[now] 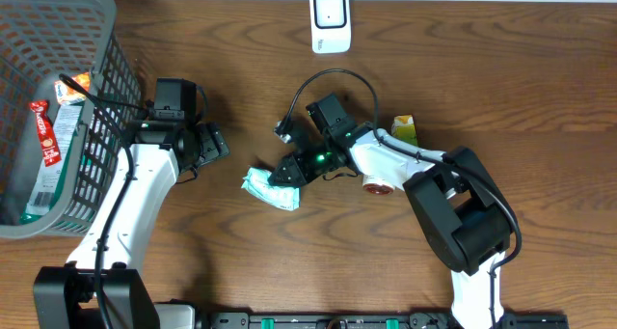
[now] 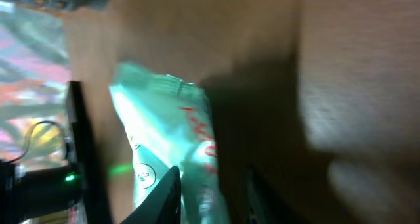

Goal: Scan the item barcode

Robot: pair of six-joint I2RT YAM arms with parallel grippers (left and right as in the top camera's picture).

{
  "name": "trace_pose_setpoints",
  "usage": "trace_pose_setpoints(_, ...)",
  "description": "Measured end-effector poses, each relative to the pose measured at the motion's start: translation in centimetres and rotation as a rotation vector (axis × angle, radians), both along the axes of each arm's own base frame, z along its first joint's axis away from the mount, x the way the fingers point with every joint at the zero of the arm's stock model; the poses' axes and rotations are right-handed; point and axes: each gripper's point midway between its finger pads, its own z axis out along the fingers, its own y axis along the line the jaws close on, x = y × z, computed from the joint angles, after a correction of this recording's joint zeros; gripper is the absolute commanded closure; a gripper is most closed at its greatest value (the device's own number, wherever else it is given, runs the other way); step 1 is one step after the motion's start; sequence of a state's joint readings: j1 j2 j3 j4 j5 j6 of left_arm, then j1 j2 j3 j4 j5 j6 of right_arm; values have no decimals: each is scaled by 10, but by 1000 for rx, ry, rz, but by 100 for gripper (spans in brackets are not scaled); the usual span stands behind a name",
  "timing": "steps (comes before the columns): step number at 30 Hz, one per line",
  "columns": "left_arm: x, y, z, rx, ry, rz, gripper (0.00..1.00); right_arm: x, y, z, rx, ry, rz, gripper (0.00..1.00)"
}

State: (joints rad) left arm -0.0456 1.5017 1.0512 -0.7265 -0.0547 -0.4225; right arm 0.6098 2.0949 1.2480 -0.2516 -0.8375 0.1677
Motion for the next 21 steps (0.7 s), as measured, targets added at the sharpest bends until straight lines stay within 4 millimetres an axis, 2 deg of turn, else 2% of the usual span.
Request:
trace_pose_setpoints(5,0,0,0,0,0,0,6,13,-10,-17,-90,-91,-22,57)
trace_pose_setpoints(10,0,0,0,0,0,0,6,20,-12,-18,-98,-137,-18,56)
trace_pose_setpoints(14,0,0,0,0,0,0,6,30,-23,-14,-124,-153,-49,59)
trace_pose_setpoints(15,0,0,0,0,0,0,6,32,-26,-12,-132,-155,-56,62)
trace_pose_setpoints(17,0,0,0,0,0,0,6,34,-31,0,-141,-161,-73,75)
trace_pose_setpoints(19,0,0,0,0,0,0,6,31,-33,17,-137,-166,-83,90)
trace_pose_setpoints(21,0,0,0,0,0,0,6,26,-31,39,-112,-171,-78,98)
